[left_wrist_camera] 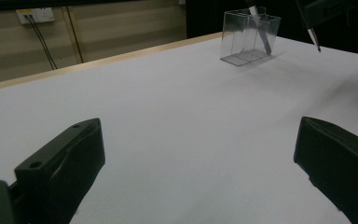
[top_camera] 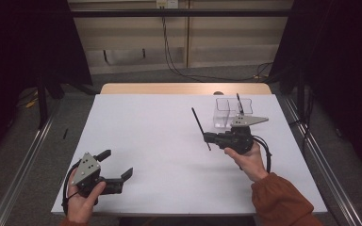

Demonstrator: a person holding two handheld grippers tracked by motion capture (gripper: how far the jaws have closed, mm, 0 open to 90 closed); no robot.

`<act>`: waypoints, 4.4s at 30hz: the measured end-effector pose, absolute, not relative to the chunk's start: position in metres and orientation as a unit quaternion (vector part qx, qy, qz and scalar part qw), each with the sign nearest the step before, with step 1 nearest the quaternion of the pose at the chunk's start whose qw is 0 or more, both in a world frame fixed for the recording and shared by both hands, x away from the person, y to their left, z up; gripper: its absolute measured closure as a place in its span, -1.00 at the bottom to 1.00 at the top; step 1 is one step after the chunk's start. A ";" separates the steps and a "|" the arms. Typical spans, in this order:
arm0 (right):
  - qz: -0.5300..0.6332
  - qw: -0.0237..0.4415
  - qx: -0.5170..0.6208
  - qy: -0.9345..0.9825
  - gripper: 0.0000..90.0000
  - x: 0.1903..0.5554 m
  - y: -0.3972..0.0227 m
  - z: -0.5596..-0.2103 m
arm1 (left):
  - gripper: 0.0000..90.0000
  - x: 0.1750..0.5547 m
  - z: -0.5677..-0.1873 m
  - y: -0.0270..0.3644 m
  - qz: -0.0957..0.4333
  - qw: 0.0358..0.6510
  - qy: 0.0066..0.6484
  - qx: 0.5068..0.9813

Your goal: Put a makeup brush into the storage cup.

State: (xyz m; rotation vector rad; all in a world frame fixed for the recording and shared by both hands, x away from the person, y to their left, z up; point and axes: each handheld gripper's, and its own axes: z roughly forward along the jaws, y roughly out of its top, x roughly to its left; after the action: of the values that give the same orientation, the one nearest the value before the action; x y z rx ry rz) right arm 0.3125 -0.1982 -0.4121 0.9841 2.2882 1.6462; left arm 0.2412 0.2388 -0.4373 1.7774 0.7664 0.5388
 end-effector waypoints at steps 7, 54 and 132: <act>0.547 0.054 0.302 0.779 0.92 0.308 -0.185 -0.412 | -0.96 0.243 -0.439 0.240 0.226 0.537 0.325 0.745; 0.356 -0.022 0.152 0.922 0.92 0.313 -0.115 -0.397 | -0.96 0.257 -0.430 0.202 0.152 0.504 0.255 0.811; 0.164 -0.075 0.059 0.982 0.92 0.312 -0.093 -0.403 | -0.80 0.298 -0.421 0.117 -0.024 0.320 0.151 0.935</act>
State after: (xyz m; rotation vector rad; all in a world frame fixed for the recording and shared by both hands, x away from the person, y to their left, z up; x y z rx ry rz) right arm 0.3123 -0.0931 -0.4034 0.1943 3.2421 0.5413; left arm 0.2976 0.1173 -0.4211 2.4587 0.3957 -0.0637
